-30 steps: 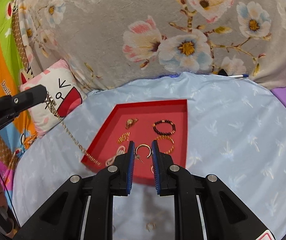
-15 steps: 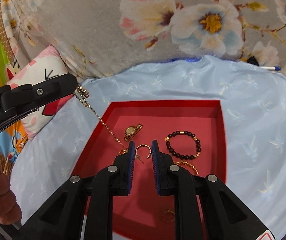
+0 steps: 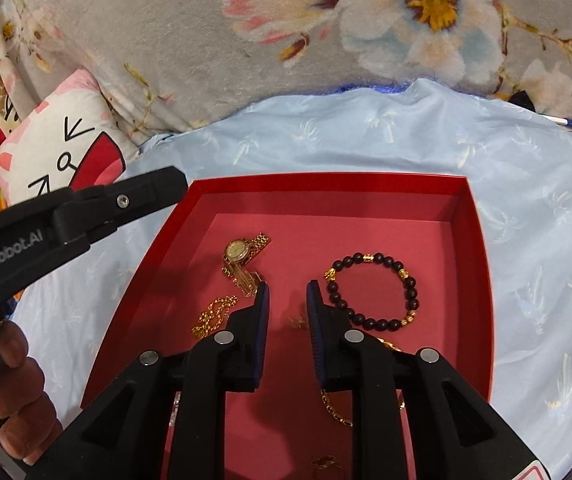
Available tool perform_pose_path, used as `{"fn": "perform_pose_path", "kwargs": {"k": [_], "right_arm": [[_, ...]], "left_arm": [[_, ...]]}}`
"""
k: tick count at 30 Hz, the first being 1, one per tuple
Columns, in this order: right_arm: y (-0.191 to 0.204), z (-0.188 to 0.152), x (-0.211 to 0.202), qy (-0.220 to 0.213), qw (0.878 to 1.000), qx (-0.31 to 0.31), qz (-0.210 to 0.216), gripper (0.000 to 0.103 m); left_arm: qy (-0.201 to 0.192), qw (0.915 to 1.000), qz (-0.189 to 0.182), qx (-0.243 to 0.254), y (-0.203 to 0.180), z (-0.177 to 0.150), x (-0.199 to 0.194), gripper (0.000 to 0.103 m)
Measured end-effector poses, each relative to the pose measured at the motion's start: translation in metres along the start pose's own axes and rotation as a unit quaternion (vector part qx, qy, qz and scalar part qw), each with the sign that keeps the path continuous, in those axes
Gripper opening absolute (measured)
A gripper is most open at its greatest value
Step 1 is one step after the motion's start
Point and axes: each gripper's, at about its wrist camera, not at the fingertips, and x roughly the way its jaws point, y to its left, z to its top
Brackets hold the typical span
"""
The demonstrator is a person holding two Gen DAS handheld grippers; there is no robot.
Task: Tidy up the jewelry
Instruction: 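Lift both open tools out of the box toward the remaining rings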
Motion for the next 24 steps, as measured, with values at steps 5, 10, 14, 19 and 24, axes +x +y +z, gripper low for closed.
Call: {"fn": "perform_pose_path", "kwargs": {"k": [5,10,14,19,24], "right_arm": [[-0.004,-0.005,-0.025,-0.022,1.0,0.008,0.002,0.019],[-0.004,-0.029,-0.069,-0.043,0.999,0.014,0.013,0.019],[-0.004,-0.062,-0.104,-0.05,0.999,0.018,0.01,0.019],[-0.003,-0.112,-0.135,-0.041,0.999,0.009,-0.011,0.019],[0.0,-0.166,-0.153,-0.017,0.999,0.002,-0.032,0.019]], "left_arm": [[-0.011,0.9999,0.012,0.002,0.002,-0.005,-0.018,0.016],[-0.022,0.9995,0.02,0.013,-0.007,-0.026,-0.051,0.016],[-0.017,0.9997,0.016,0.005,-0.01,-0.058,-0.078,0.016],[-0.001,0.9999,0.011,0.003,-0.015,-0.106,-0.107,0.016],[0.024,0.9997,0.0,-0.003,-0.02,-0.152,-0.126,0.016]]}}
